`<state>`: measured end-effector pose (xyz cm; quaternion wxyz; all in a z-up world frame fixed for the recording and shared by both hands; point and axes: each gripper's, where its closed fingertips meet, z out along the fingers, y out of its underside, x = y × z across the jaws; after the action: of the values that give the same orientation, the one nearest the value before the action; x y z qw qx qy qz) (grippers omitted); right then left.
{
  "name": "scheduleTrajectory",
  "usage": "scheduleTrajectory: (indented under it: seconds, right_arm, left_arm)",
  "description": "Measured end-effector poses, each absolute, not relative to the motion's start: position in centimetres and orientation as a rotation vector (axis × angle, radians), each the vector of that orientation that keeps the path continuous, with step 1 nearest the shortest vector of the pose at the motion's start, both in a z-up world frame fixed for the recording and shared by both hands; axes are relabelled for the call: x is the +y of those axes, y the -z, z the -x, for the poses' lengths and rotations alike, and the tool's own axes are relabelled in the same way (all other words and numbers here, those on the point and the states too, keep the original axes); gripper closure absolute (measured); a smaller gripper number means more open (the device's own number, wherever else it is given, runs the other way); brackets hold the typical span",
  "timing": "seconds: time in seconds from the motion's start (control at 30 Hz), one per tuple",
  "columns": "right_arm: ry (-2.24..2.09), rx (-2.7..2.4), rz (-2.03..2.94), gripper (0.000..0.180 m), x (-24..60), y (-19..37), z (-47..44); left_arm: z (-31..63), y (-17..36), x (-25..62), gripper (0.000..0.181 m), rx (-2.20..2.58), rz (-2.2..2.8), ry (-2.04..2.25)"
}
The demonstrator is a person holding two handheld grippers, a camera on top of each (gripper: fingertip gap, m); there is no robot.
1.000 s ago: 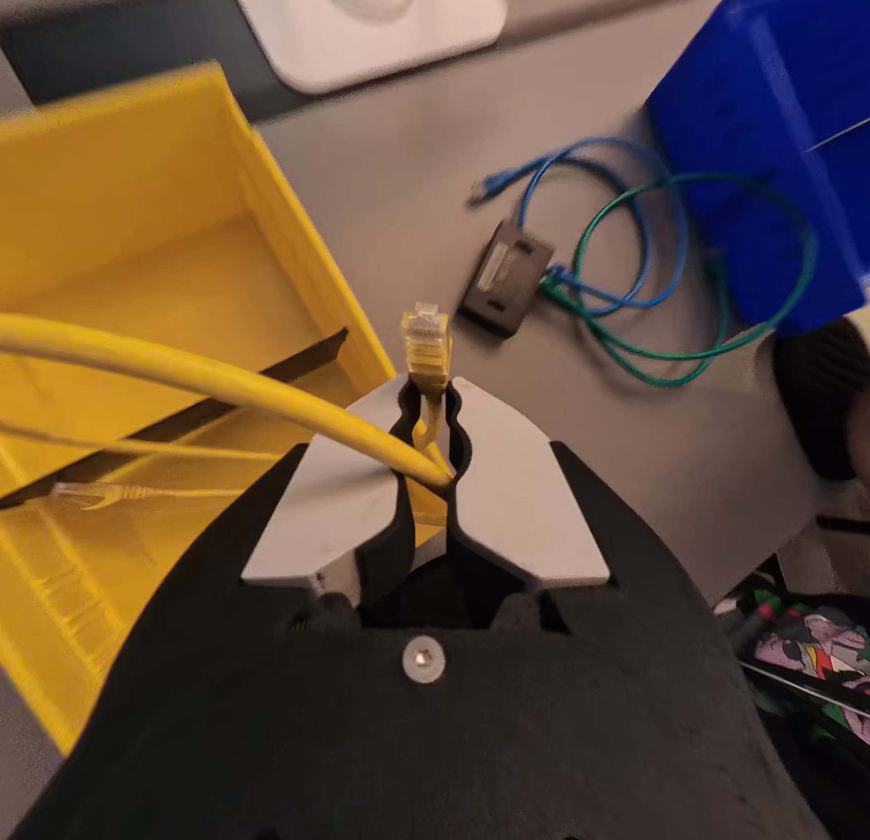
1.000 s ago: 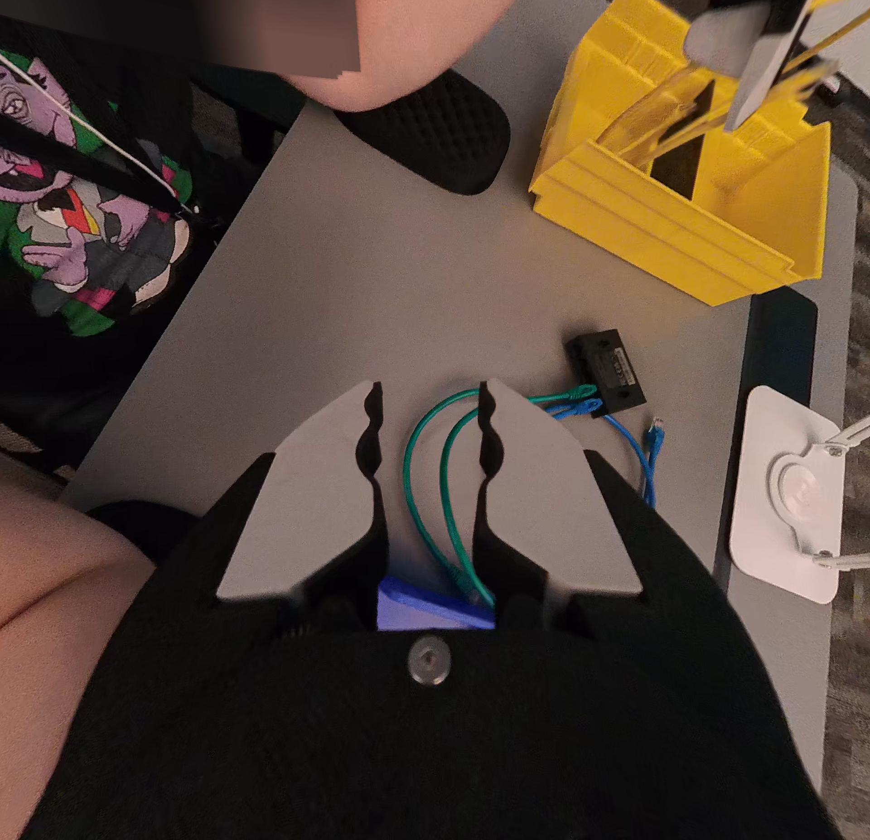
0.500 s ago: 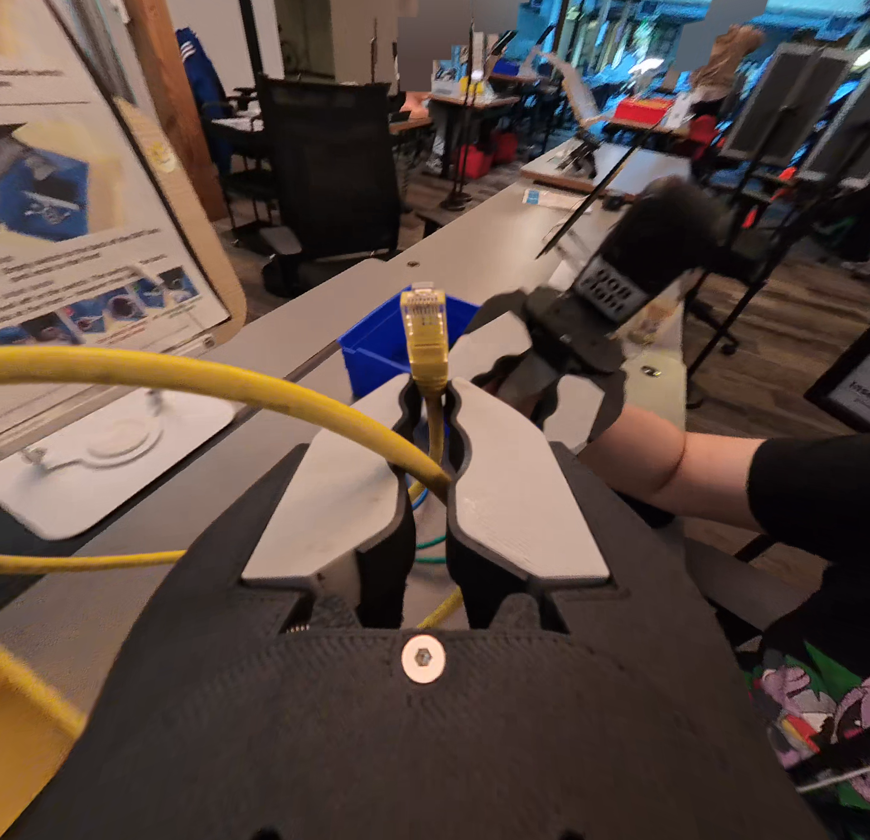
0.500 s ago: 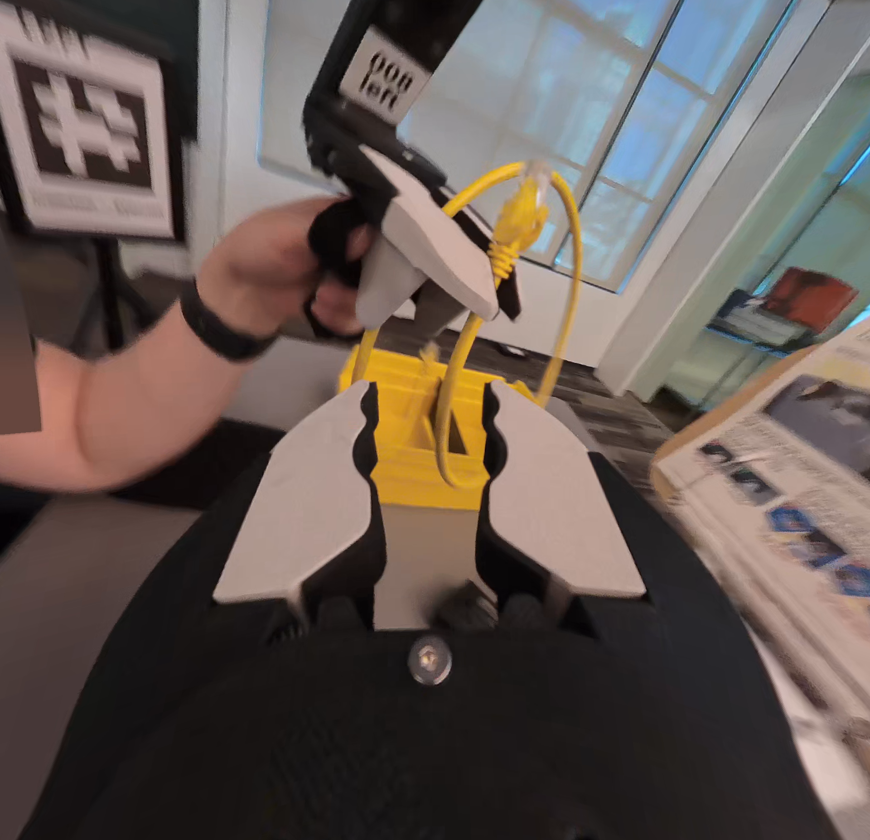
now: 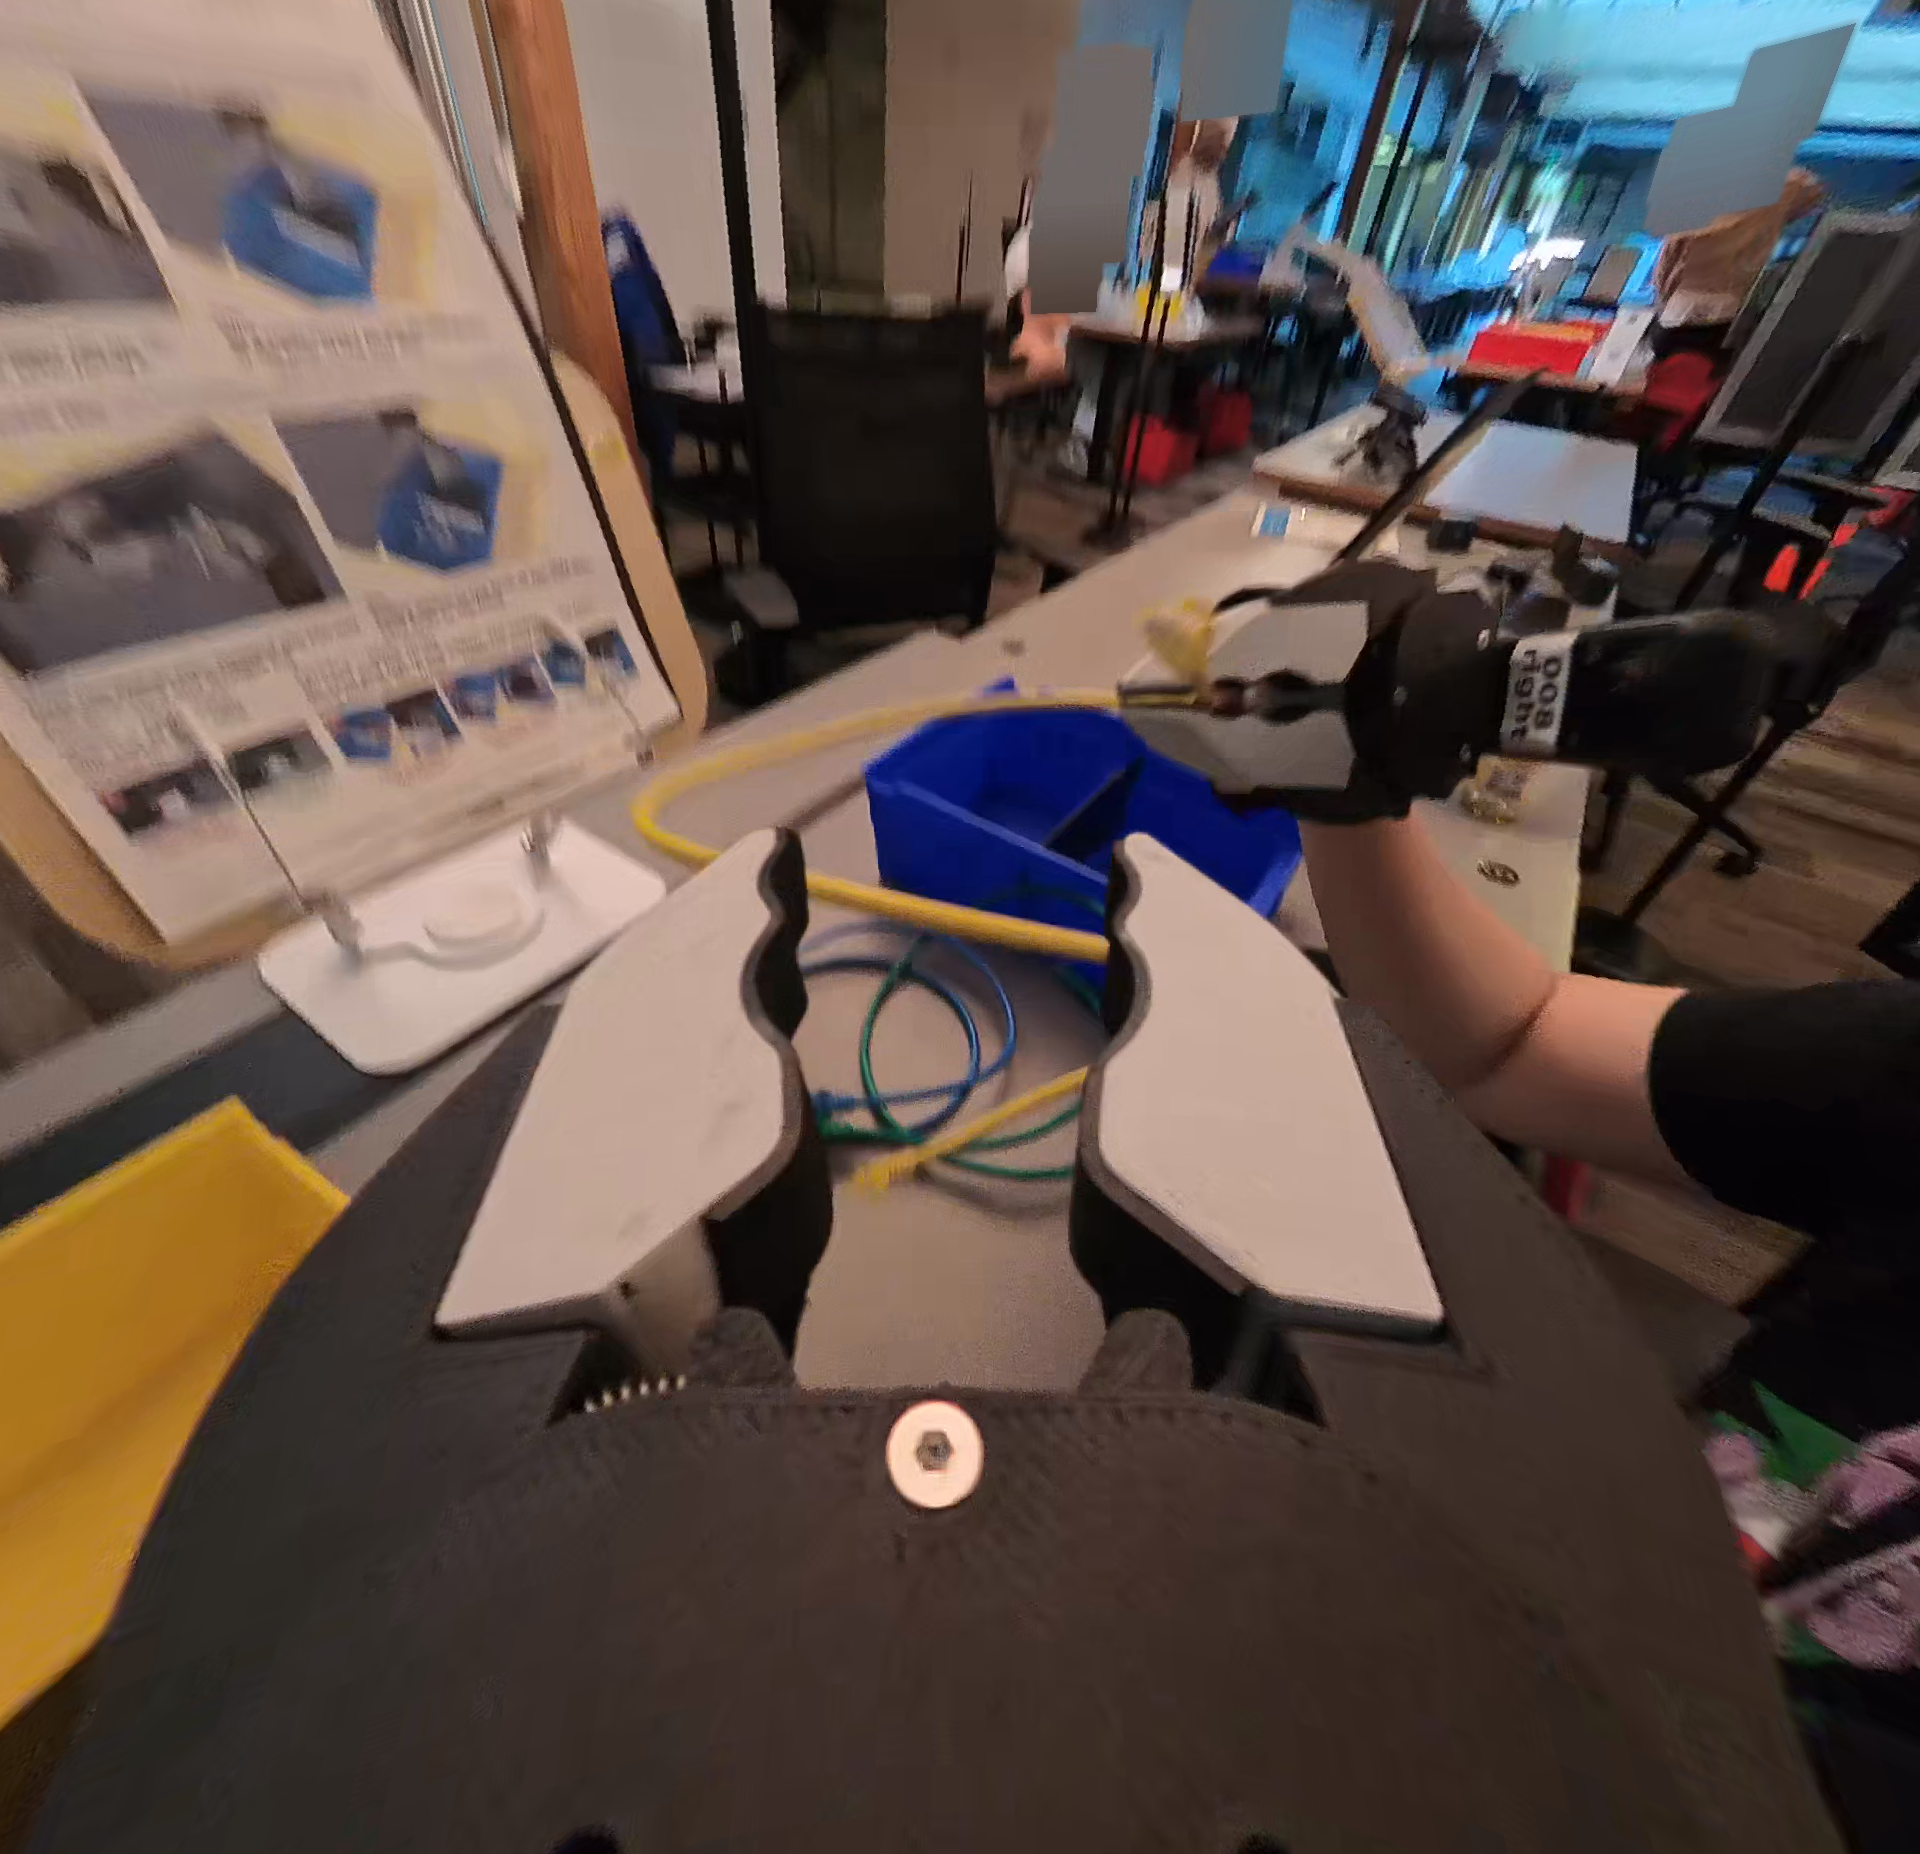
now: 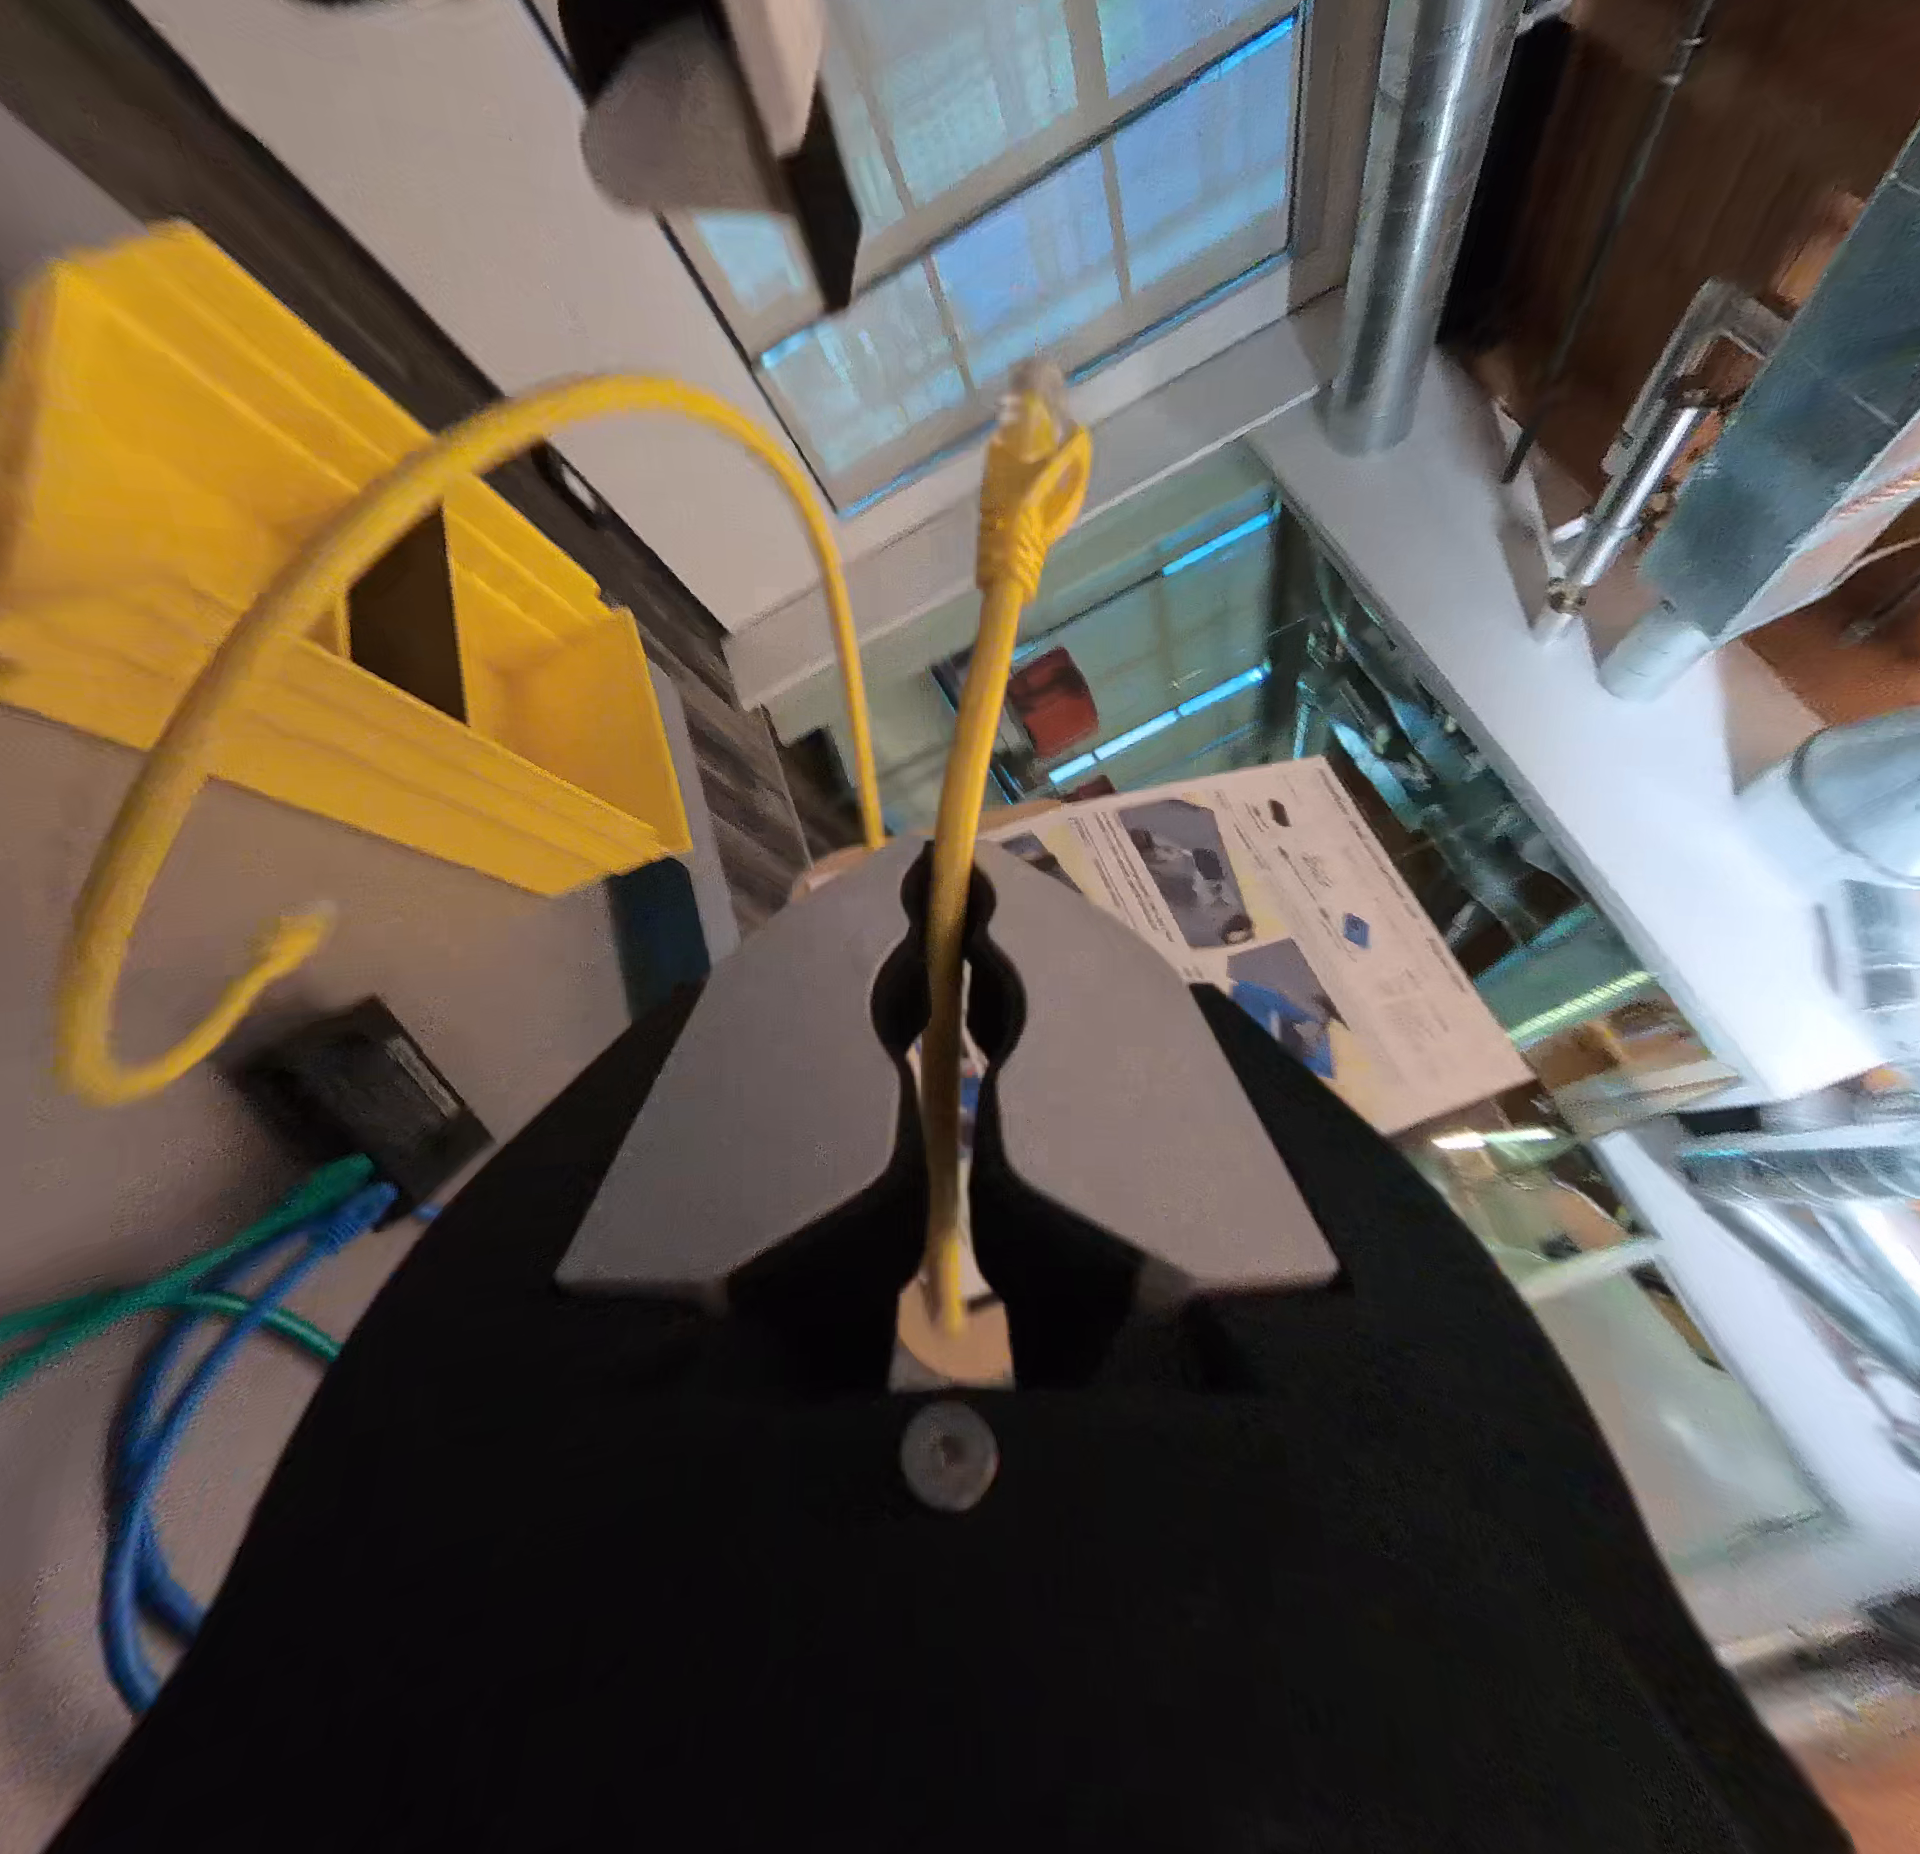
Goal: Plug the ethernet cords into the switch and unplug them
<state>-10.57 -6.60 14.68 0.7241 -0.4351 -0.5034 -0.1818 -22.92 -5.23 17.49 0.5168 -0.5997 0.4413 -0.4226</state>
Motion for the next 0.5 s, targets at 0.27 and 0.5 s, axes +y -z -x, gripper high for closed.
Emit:
scheduleTrajectory:
  seconds: [0.27, 0.5]
  right_arm:
    - [0.436, -1.209, 0.915, 0.179, -7.2, -13.6, 11.8]
    - [0.492, -1.225, 0.939, 0.179, -6.7, -12.9, 11.9]
  left_arm:
    - [21.1, -18.8, -7.9, 0.120, 1.138, 1.224, 0.909]
    - [17.0, -14.4, -10.2, 0.130, 1.454, 1.294, 1.130]
